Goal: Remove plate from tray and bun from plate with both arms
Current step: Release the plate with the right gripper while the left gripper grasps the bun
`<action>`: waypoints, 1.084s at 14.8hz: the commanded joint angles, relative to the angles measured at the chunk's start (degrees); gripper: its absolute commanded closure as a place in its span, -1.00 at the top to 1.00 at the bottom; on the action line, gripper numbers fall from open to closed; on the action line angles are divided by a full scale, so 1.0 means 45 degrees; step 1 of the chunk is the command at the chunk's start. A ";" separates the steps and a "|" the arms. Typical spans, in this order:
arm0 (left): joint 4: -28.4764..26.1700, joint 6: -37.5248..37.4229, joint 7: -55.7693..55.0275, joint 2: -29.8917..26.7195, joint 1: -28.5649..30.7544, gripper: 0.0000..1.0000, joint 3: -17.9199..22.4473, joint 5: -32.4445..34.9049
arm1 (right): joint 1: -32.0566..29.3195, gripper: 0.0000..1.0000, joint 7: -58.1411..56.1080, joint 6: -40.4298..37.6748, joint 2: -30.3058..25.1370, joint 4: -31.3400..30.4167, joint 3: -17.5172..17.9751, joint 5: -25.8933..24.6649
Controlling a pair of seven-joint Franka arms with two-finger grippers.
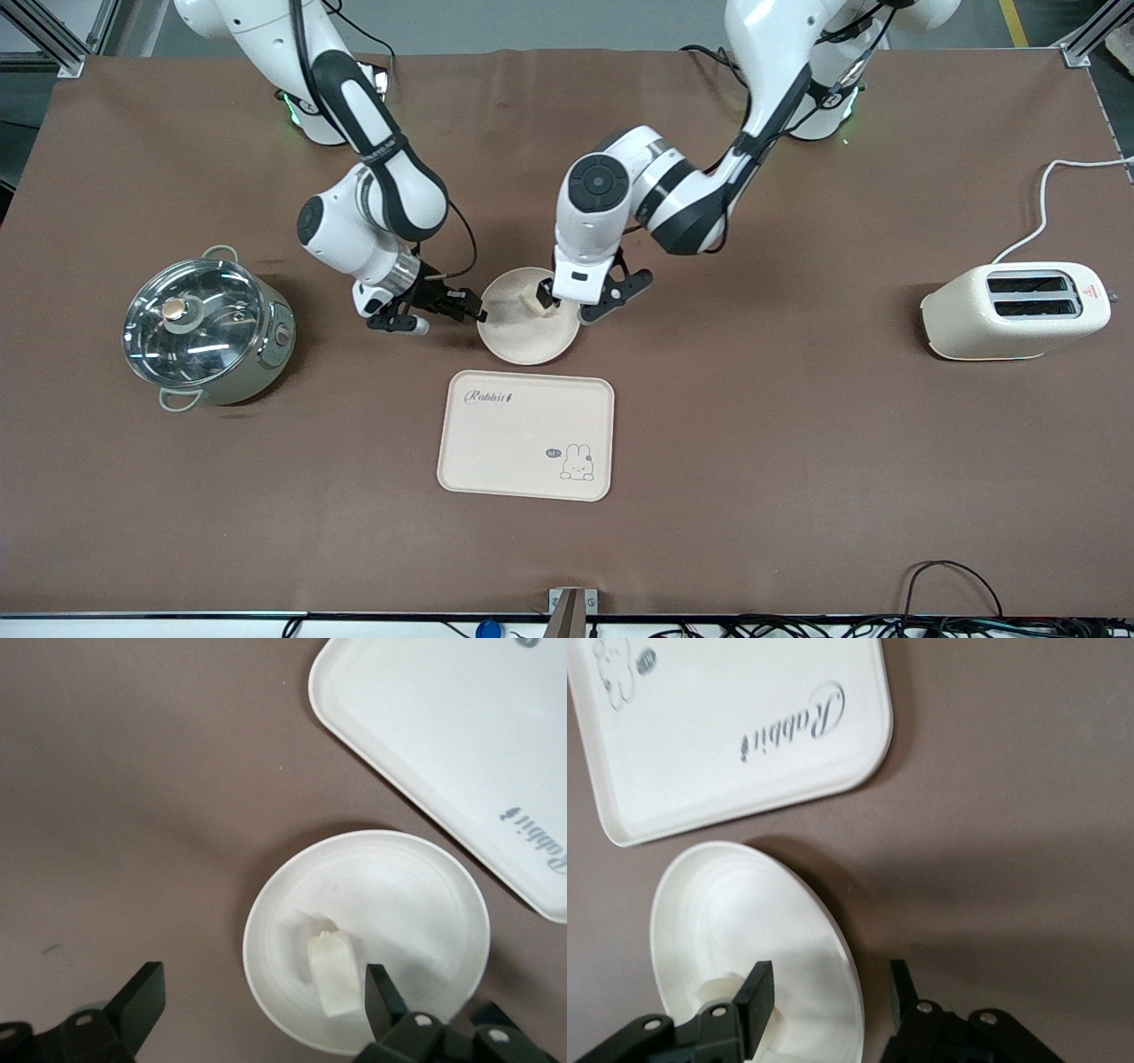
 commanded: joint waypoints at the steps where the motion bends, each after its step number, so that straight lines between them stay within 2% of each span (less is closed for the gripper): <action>1: 0.1395 0.0119 -0.1194 0.1257 -0.0512 0.95 0.0115 0.0524 | -0.0833 0.40 -0.0048 -0.0485 -0.0412 0.0021 0.0034 -0.0638; 3: 0.1476 0.0528 -0.1663 0.1649 -0.0922 0.90 0.0154 0.0543 | -0.1537 0.61 -0.0067 -0.1439 -0.0372 0.0509 0.0015 -0.1185; 6: 0.1476 0.0823 -0.2484 0.1963 -0.1294 0.86 0.0232 0.0602 | -0.2476 0.95 -0.0146 -0.1755 -0.0372 0.0900 0.0034 -0.2238; 7: 0.1476 0.1094 -0.2679 0.2040 -0.1392 0.85 0.0232 0.0718 | -0.2768 1.00 -0.0146 -0.2046 -0.0372 0.1037 0.0034 -0.2706; 12: 0.1476 0.2249 -0.3968 0.2646 -0.1491 0.76 0.0233 0.1205 | -0.4486 1.00 -0.0126 -0.4545 -0.0528 0.1897 -0.0005 -0.5128; 14: 0.1476 0.2249 -0.4107 0.2783 -0.1491 0.60 0.0232 0.1402 | -0.4839 1.00 -0.0146 -0.4646 -0.0781 0.2054 -0.0063 -0.5638; 16: 0.1476 0.2462 -0.4166 0.2900 -0.1510 0.38 0.0232 0.1403 | -0.5288 1.00 -0.0029 -0.5946 -0.0880 0.2850 -0.0083 -0.6729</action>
